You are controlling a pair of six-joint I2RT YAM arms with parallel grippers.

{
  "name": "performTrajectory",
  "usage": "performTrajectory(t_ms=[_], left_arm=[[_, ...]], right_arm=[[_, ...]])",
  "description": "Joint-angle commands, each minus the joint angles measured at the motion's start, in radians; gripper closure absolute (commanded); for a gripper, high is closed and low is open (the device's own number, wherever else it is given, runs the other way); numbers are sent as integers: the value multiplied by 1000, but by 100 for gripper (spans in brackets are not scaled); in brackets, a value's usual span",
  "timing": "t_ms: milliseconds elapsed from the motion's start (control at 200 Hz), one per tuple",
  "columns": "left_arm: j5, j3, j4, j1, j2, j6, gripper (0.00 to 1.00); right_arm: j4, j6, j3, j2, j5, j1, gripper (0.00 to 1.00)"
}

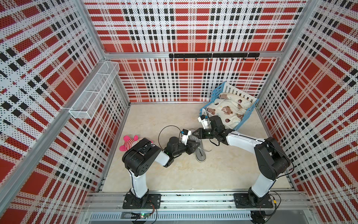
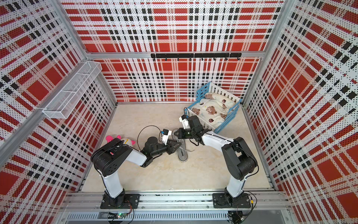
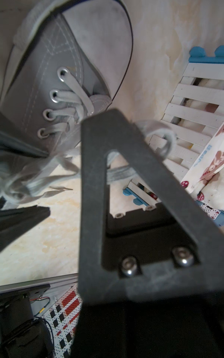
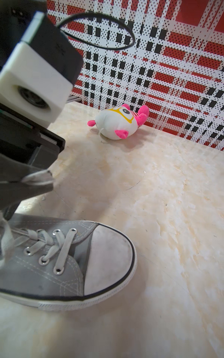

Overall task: Tie the shoes
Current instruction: Wrap the shoelace around the shoelace.

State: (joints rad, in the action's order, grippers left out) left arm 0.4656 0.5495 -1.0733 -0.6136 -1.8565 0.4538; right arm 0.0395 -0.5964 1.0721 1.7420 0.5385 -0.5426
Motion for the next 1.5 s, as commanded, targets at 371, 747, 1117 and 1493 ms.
performTrajectory(t_ms=[371,747,1117,1493], left_arm=[[22,17,1,27,-7,-17,85],[53,7,10,41,-6,-38,82],[89,-15,29,46,14,-66,67],[98,40,36,38,-13,-74,68]], right_arm=[[36,1,-22,-33,10,3,100],[37,20,-53,-69,7,2,100],[38,19,-43,-71,7,-1,100],[51,9,-56,-88,4,-20,100]])
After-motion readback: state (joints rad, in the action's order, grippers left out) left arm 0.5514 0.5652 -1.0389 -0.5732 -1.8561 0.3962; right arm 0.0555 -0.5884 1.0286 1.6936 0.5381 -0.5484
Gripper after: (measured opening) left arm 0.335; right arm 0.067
